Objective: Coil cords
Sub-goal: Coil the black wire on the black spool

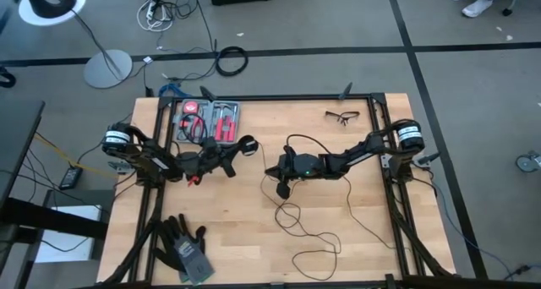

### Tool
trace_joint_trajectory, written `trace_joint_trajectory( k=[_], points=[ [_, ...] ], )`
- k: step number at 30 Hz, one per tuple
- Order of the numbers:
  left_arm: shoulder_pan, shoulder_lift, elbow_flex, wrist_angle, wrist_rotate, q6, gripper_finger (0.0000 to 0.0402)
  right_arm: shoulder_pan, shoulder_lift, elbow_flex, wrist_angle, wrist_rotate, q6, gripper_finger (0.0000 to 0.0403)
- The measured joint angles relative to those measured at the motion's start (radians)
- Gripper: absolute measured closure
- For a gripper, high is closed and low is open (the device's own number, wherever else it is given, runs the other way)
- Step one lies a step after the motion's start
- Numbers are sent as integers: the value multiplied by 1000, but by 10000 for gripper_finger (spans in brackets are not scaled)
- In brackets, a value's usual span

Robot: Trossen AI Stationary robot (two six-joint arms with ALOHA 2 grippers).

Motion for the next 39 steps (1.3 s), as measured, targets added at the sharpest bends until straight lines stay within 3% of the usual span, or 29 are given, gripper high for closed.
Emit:
trace_joint_trajectory(
  k=[13,21,27,39],
  points=[
    [0,0,8,4,-3,8,402,-31,-64,1,-100,-37,51,278],
    [2,0,12,36,-57,62,402,-17,-75,1,-104,-31,23,275],
    [2,0,38,40,-57,84,402,-9,-74,1,-97,95,22,275],
    [2,0,106,32,-31,107,402,-13,-74,2,-74,87,23,284]
  ],
)
